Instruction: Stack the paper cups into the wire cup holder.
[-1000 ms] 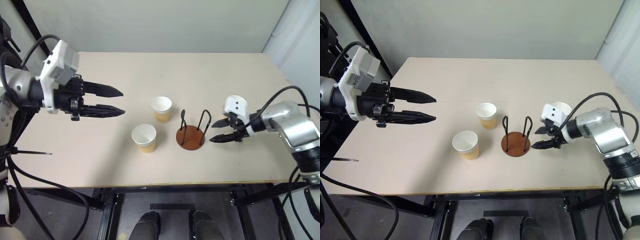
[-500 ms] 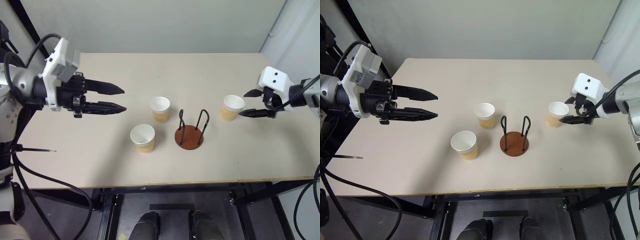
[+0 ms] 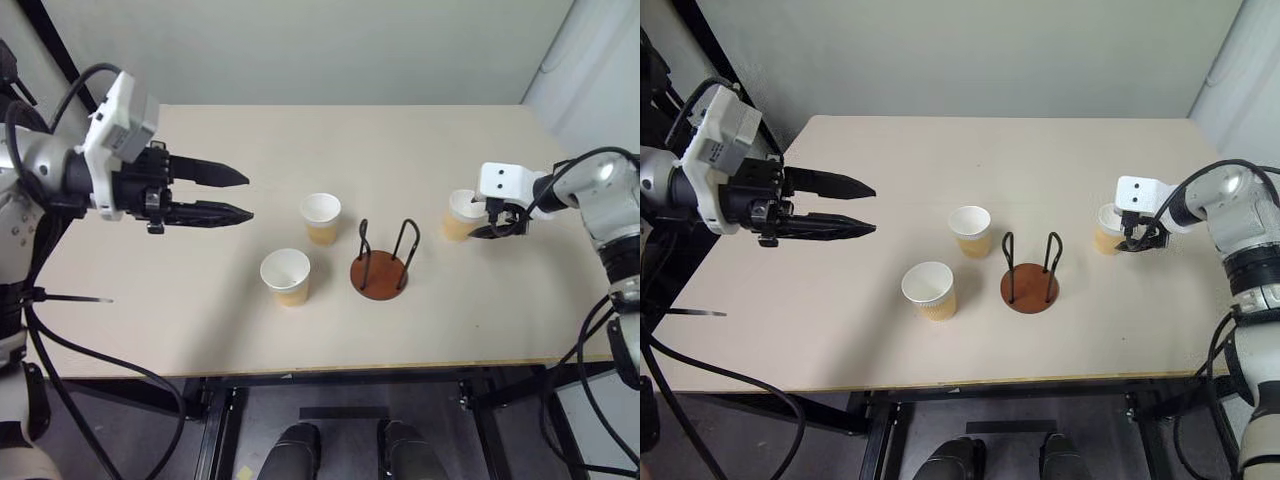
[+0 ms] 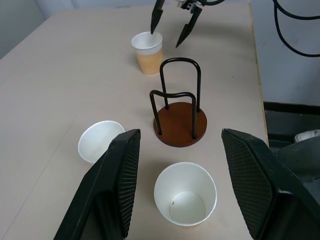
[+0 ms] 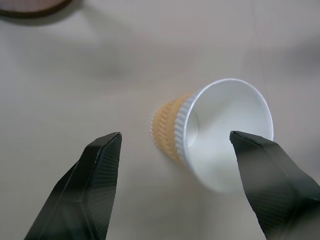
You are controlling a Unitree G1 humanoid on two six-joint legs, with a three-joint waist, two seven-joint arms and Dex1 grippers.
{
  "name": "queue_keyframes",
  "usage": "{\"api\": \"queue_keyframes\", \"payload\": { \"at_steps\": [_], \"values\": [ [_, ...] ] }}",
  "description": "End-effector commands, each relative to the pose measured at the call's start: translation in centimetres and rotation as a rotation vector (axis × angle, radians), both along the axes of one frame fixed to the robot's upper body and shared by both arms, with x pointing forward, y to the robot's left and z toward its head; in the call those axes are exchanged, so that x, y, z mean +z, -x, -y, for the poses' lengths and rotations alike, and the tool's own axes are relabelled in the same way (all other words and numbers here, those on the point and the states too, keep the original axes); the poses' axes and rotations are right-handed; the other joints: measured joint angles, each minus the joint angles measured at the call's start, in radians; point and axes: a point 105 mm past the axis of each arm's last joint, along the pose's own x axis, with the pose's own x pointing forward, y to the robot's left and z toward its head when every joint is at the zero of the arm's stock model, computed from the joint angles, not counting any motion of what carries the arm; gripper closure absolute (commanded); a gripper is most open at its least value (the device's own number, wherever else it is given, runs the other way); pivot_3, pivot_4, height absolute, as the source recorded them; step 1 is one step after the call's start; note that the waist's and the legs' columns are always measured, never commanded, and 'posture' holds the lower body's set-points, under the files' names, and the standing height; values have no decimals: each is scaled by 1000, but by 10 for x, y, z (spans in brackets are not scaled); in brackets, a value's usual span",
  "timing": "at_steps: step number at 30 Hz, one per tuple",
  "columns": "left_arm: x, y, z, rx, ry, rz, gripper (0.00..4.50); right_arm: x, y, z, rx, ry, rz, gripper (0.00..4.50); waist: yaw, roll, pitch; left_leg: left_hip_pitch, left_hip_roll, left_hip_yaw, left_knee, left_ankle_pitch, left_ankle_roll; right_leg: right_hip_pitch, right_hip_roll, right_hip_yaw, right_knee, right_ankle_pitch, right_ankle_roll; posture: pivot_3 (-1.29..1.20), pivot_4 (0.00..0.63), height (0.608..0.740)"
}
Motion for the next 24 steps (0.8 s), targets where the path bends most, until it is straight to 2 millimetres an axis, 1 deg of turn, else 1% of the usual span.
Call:
{"api": "queue_keyframes", "payload": {
  "at_steps": [1,7,8,9,11,14,17,19,21,23,24],
  "values": [
    [12,8,-3,7,-4,52,1721,6,-6,4,8,57,30,928,1,0,0,0,0,0,0,0,0,0,0,0,0,0,0,0,150,740],
    [12,9,-3,12,-2,54,1721,-7,-15,6,2,126,25,928,2,0,0,0,0,-1,0,-1,-1,0,0,-1,0,1,-2,0,150,740],
    [12,9,-3,12,-2,54,1721,-8,-16,6,1,133,25,1287,2,0,0,0,0,-1,0,-1,-2,0,0,-1,0,1,-2,0,150,740],
    [12,9,-3,13,-1,54,1721,-9,-17,6,2,137,25,1504,2,0,0,0,0,-1,0,-1,-2,0,0,-1,0,1,-2,0,150,740],
    [12,9,-3,15,-3,55,1721,-10,-19,5,-1,135,25,2213,2,0,0,0,0,-1,-1,-2,-3,0,0,-1,0,1,-2,0,150,740],
    [11,8,-4,18,-6,55,1721,-5,-19,2,-1,105,17,3305,2,0,0,0,0,-1,-1,-2,-4,0,0,-1,0,1,-2,0,150,740],
    [10,7,-4,20,-5,54,1721,4,-16,3,-2,70,7,4441,3,0,0,0,0,-1,-1,-3,-4,0,0,-1,0,1,-2,0,150,740],
    [10,6,-4,19,-5,54,1721,11,-12,3,3,27,-7,4479,4,0,0,0,0,-1,-1,-4,-4,0,0,-1,-1,1,-3,0,150,740],
    [9,5,-3,18,-3,54,1721,24,-7,2,19,-19,-6,4479,4,0,0,-1,0,-1,-1,-4,-5,0,0,-1,-1,1,-3,0,150,740],
    [9,5,-2,15,-1,53,1721,42,3,-1,53,-58,3,4479,5,0,0,-1,0,-1,-1,-4,-5,0,0,-1,-2,1,-3,0,150,740],
    [9,5,-2,12,1,53,1721,55,9,-5,77,-86,13,4479,5,1,0,-1,0,-1,-1,-5,-6,0,0,-1,-2,1,-3,0,150,740]
  ]
}}
